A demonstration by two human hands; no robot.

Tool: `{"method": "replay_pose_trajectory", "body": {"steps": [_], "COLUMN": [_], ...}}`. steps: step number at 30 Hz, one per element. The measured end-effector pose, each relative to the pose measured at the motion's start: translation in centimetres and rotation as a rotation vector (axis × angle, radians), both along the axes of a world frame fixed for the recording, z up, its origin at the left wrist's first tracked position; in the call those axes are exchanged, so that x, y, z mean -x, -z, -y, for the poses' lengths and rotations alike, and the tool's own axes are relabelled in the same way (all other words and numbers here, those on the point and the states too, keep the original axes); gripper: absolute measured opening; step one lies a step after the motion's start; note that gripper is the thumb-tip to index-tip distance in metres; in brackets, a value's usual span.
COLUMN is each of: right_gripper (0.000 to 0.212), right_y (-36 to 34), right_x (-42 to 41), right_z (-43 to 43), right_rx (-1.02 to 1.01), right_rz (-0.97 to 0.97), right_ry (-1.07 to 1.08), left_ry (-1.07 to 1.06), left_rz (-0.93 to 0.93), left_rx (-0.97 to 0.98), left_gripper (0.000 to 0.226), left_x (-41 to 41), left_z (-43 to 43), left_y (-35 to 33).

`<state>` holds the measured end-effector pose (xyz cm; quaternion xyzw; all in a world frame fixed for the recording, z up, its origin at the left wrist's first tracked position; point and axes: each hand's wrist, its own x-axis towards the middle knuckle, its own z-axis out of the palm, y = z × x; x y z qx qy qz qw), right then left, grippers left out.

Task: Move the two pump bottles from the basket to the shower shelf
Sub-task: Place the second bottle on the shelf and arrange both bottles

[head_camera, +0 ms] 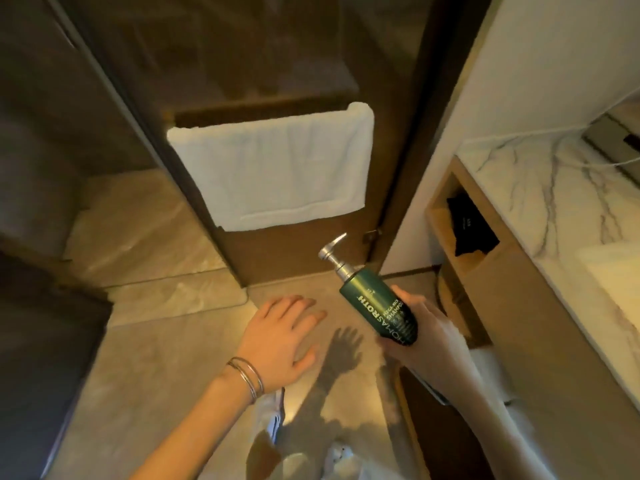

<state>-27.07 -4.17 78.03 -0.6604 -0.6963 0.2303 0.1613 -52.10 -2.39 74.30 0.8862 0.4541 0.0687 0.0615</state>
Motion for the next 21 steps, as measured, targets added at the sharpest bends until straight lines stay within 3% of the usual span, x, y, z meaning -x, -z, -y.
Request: {"method": "replay_pose_trajectory", "body": {"steps": [7,13,15,21], "right_gripper": [0.077,0.083,0.088,0.077], "right_y": [0.0,-0.5,-1.2,-4.3], "right_x": [9.9,21.3,25.6,37.0], "right_z": [-3.4,-6.4,-7.3,-9.6], "right_rx": [-0.012,0.105,0.071,-0.073], "right_rz": [-0.038,-0.035,-0.034,-0.128], "right_ry": [-0.269,-0.412,-0.435,-0.489], "left_ry": [-0.317,-0.447,-0.466,-0.549], "left_rz": [0.021,0.043,0.033,-0.005], "left_rx": [0.007,-0.040,-0.049,-0.179], "left_gripper": [0.044,0.045,0.046,0.046], "left_x": [9.7,19.6,23.7,35.7], "left_z": [3.7,4.8,4.6,2.1], "left_y": [0.4,-0.1,-0.7,-4.2]}}
